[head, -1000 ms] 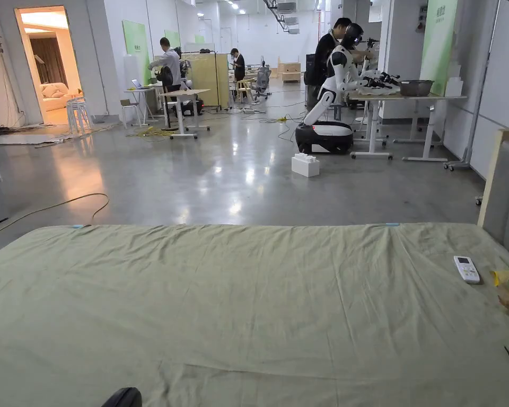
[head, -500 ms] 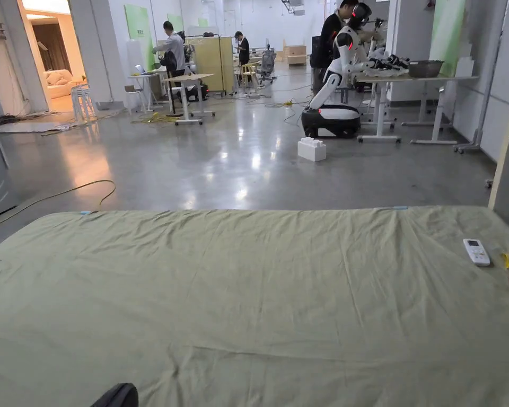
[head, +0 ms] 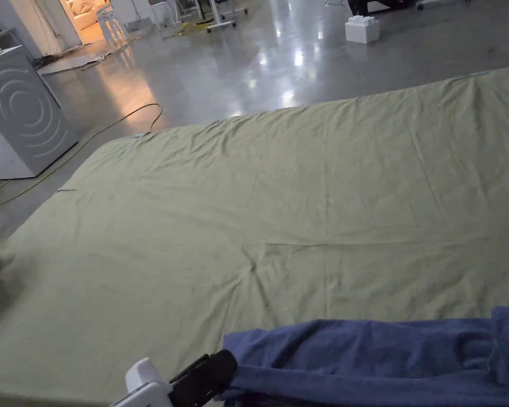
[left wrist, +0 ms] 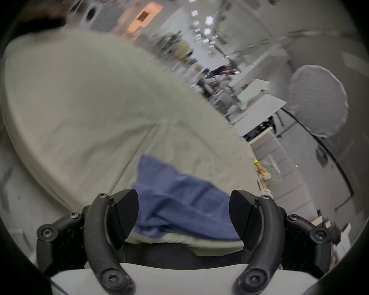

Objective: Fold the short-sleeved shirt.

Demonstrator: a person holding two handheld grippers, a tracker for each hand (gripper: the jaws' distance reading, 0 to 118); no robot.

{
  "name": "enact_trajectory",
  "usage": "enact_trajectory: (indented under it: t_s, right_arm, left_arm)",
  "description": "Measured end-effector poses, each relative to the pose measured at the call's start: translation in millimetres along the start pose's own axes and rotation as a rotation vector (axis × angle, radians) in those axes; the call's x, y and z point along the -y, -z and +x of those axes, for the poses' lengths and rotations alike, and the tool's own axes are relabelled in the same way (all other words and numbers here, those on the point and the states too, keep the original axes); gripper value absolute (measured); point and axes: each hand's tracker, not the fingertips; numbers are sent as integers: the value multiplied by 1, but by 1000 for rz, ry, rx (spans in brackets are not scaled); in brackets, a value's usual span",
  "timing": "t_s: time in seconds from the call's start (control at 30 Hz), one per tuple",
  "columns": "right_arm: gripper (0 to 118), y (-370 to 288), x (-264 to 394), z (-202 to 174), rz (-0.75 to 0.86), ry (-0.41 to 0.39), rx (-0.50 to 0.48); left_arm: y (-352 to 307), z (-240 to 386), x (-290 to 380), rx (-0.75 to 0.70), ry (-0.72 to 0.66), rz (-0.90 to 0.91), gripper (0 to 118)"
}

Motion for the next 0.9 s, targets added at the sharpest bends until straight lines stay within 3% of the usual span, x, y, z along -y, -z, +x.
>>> enact_trajectory:
  t_s: [0.13, 0.2, 0.23, 0.3, 0.37, 0.4, 0.5, 0.53, 0.67, 0.9]
  right_arm:
    - [0, 4, 3, 0, -48, 7, 1]
    - [0, 6, 4, -2, -66, 0, 9]
    - [0, 6, 4, -3, -72, -5, 14]
    - [0, 7, 5, -7, -79, -17, 16]
    - [0, 10, 6, -10, -99, -24, 11]
    - [0, 11, 7, -12, -110, -40, 10]
    - [0, 9, 6, -17, -111, -106, 19]
    - [0, 8, 6, -18, -112, -110, 18]
    - [0, 9, 7, -16, -112, -84, -7]
    - [0, 8, 19, -3, -119, -8, -18]
  left_arm:
    - [45, -21, -3, 40, -113, -80, 89]
    - [58, -26, -1, 93, -266, -87, 84]
    - [61, -26, -1, 133, -322, -68, 75]
    - [75, -19, 5, 193, -367, -124, 42]
    - [88, -17, 12, 77, -292, -183, 18]
    - [92, -20, 13, 70, -277, -164, 13]
    - [82, -15, 7, 140, -341, -89, 10]
    - [75, -16, 3, 95, -276, -38, 10]
    - [47, -16, -18, 153, -342, 107, 9]
    - [-15, -2, -82, -25, -66, 194, 9]
